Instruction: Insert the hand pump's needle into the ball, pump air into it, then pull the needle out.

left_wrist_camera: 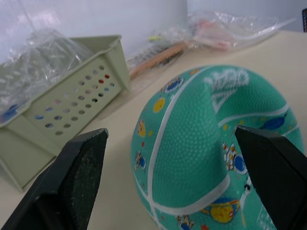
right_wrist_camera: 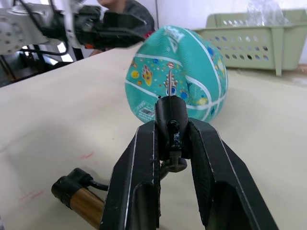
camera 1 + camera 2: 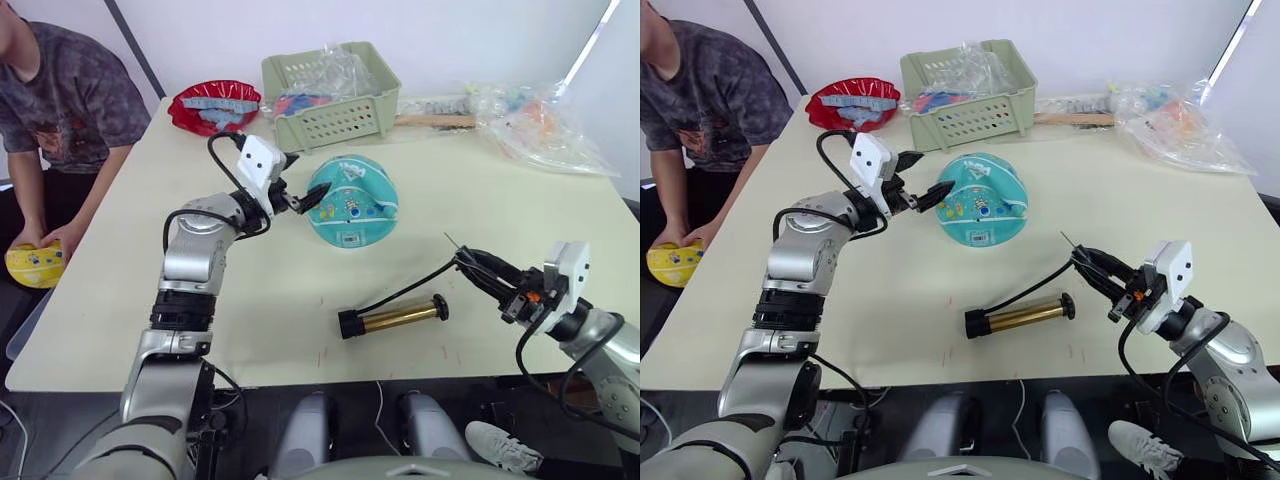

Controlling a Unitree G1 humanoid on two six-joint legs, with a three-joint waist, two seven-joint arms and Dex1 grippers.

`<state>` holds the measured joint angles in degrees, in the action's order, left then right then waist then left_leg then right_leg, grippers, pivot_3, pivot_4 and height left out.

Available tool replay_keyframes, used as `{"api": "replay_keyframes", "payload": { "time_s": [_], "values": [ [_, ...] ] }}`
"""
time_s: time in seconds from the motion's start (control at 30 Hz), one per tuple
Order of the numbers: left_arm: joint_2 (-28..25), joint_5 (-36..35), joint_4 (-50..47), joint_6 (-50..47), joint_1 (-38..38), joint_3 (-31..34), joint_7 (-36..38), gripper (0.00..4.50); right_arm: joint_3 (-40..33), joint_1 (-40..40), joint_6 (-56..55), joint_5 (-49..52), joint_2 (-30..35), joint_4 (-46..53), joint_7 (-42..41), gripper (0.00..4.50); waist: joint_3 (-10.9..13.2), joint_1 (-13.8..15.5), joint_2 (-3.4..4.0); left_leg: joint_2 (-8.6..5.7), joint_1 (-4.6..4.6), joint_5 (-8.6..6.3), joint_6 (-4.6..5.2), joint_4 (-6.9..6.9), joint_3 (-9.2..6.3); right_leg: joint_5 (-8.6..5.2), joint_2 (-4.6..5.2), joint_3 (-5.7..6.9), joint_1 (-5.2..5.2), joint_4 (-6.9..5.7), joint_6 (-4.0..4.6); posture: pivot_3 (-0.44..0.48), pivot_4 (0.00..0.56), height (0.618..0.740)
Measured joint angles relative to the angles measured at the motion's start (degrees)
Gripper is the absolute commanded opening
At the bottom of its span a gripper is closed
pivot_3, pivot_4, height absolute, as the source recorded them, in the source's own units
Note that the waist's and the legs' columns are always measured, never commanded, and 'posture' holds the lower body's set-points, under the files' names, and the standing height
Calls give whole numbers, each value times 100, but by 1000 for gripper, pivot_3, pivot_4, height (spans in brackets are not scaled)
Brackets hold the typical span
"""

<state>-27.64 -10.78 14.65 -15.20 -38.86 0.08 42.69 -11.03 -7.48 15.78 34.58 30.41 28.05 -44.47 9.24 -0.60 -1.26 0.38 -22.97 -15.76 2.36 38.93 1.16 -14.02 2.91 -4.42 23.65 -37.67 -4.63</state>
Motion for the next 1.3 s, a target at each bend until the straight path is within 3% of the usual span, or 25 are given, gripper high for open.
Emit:
{"api": "replay_keyframes", "payload": {
  "time_s": [0.3, 0.53, 0.63, 0.8, 0.9, 1.07, 1.3],
  "values": [
    [-30, 239, 677, -69, -437, -245, 277, 4468, 129, -209, -1519, -694, -60, -586, -677, 350, 2, -12, -3, -3, 0, 1, -1, 5, -17, 0, -4, 16, -9, -4, 1, 0, 150, 740],
    [12, 379, 1092, -44, -828, -303, 327, 4468, 157, -222, -1871, -740, -89, -775, -809, 350, 2, -9, -3, -3, -2, 1, -1, 6, -18, 0, -3, 17, -10, -3, 2, 0, 150, 740],
    [159, 447, 1487, 117, -996, -330, 286, 3677, 211, -219, -1881, -743, -169, -815, -764, 350, 2, -7, -3, -3, -2, 1, -1, 9, -21, 1, -3, 20, -11, -6, 2, 0, 150, 740],
    [379, 451, 1961, 347, -1120, -306, 189, 1256, 343, -178, -1886, -768, -232, -813, -665, 350, 2, -10, -3, -3, 0, 1, -1, 27, -26, 1, -3, 25, -22, -10, 1, 0, 150, 740],
    [505, 378, 2046, 333, -1117, -230, 175, 178, 344, -176, -1861, -767, -231, -809, -599, 350, 2, -9, -4, -3, 1, 2, -2, 32, -28, 1, -4, 25, -22, -17, 2, 0, 150, 740],
    [618, 323, 1829, 185, -978, -191, 131, 41, 416, -39, -1432, -761, -197, -686, -326, 350, 2, -8, -3, -2, 1, 2, -2, 33, -30, 1, -3, 25, -22, -20, 2, 0, 150, 740],
    [742, 284, 921, -299, -514, -166, -313, 41, 747, 713, 131, -744, -95, -339, 550, 350, 1, -4, -3, 4, 1, 2, -2, 33, -35, 2, 3, 27, -22, -22, 3, 0, 150, 740]
  ]
}}
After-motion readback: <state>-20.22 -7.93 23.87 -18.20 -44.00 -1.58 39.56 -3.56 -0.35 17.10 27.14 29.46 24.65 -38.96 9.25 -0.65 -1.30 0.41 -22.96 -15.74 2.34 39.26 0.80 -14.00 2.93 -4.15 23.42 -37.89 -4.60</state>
